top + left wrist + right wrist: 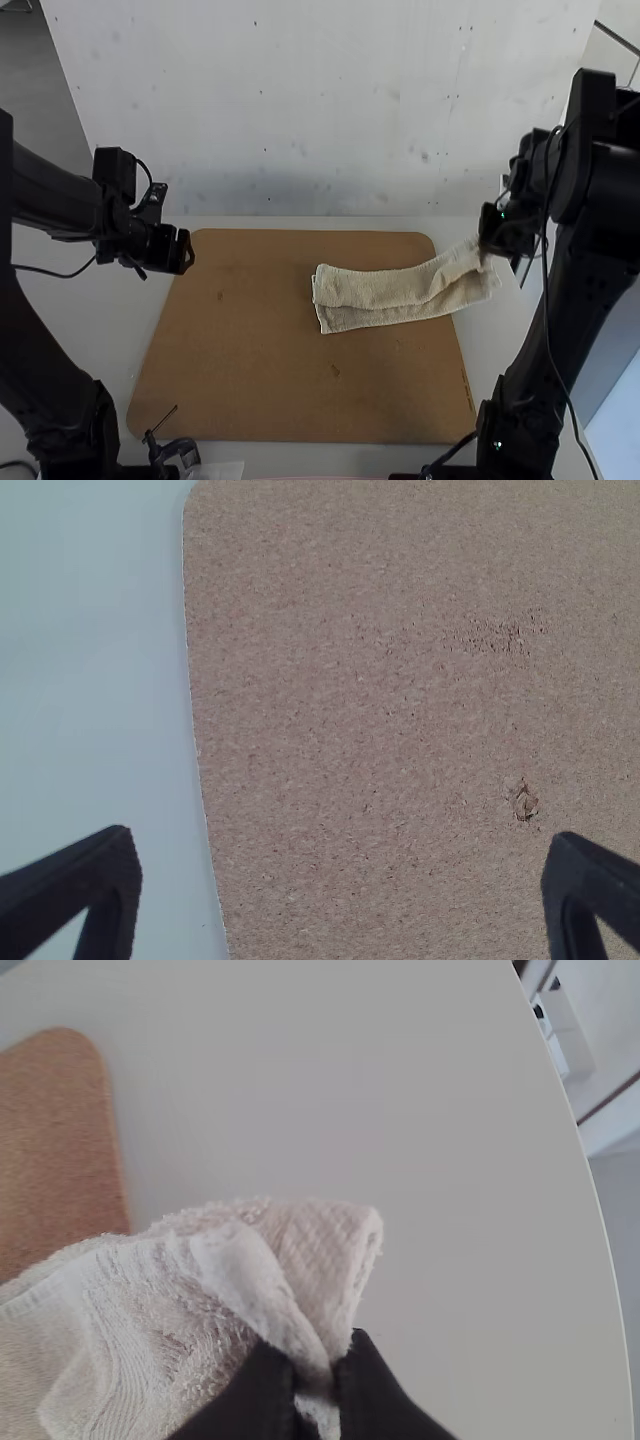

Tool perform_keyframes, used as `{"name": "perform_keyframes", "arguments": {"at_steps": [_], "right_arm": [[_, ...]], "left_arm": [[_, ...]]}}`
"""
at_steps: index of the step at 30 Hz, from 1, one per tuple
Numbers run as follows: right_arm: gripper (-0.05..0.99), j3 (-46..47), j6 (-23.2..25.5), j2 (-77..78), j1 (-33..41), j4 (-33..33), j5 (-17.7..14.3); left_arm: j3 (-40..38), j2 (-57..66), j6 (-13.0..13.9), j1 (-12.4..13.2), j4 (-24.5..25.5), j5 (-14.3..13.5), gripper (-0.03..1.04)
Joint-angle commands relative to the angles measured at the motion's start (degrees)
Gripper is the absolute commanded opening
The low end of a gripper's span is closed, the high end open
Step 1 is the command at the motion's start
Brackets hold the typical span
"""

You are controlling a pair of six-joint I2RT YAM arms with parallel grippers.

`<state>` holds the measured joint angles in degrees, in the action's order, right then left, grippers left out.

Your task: Fold the towel.

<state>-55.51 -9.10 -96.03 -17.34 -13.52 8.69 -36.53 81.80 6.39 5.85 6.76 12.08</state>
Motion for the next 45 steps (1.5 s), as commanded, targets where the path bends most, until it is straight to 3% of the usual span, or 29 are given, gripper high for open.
{"name": "perform_keyframes", "arguments": {"at_steps": [1, 8, 19, 30, 45], "right_arm": [[0.02, -2.6, 3.5, 3.5, 3.7, -1.9, 1.2], [0.02, -4.2, 8.4, 5.0, 13.1, -5.1, 1.2], [0.02, -2.9, 13.2, 3.9, 26.1, -4.7, -1.3], [0.02, -0.7, 11.2, 6.7, 20.8, -5.0, -0.9], [0.02, -0.5, 15.1, 5.3, 34.9, -5.9, -1.4]], "left_arm": [[0.2, -0.4, -0.2, 0.0, -0.4, 1.5, 0.88], [0.7, -0.9, -0.2, 0.7, -0.4, 2.4, 0.88], [1.3, -0.1, -0.2, 2.2, -1.6, 3.4, 0.88], [1.6, 0.4, 0.1, 2.3, -2.1, 3.5, 0.88], [2.0, -0.1, 0.0, 1.8, -2.2, 3.4, 0.88]]}}
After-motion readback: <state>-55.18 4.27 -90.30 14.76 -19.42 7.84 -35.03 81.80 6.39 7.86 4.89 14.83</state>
